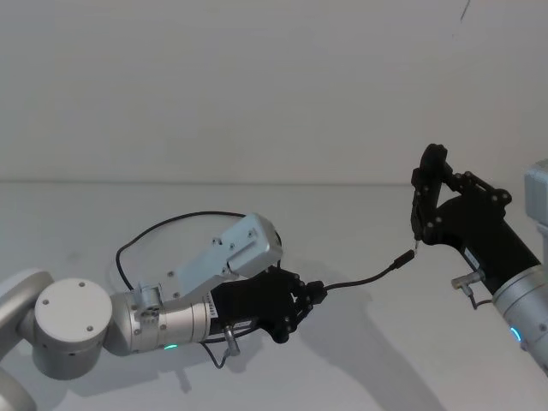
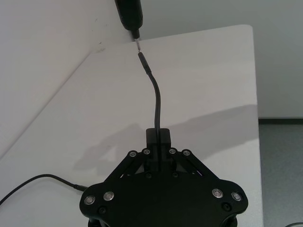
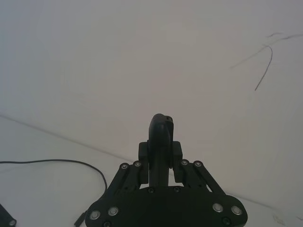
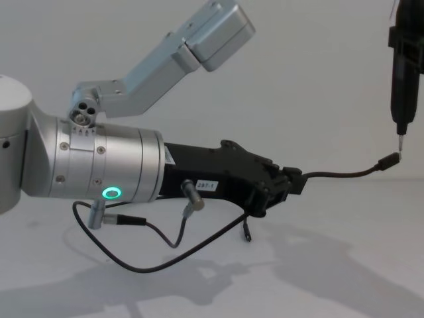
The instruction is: Pick up the data cable with the one hand.
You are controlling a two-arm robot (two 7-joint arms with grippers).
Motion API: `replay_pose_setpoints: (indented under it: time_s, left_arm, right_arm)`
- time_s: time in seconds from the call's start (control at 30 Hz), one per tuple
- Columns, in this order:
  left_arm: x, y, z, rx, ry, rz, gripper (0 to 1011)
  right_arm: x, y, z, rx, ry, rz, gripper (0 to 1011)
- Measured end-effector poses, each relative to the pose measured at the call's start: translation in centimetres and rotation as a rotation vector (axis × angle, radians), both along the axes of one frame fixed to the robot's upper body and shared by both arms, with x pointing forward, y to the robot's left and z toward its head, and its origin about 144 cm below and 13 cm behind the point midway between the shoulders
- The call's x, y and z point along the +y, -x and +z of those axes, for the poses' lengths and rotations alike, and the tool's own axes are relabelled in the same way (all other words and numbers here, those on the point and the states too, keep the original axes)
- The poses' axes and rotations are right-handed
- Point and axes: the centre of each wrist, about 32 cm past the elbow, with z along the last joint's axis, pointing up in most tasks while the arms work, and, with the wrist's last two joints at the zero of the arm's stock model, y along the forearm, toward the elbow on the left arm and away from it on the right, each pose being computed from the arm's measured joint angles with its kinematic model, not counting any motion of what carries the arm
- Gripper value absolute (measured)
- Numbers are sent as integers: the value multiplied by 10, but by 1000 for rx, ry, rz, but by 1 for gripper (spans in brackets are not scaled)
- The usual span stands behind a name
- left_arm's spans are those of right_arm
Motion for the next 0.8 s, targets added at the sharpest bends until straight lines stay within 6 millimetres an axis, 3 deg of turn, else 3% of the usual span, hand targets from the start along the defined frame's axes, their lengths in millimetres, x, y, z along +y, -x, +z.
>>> replay_pose_setpoints:
  time_s: [0.8]
  left_arm:
    - [0, 0, 0, 0, 0, 0, 34]
  right_arm:
    - [4, 8, 7, 19, 17, 2, 279]
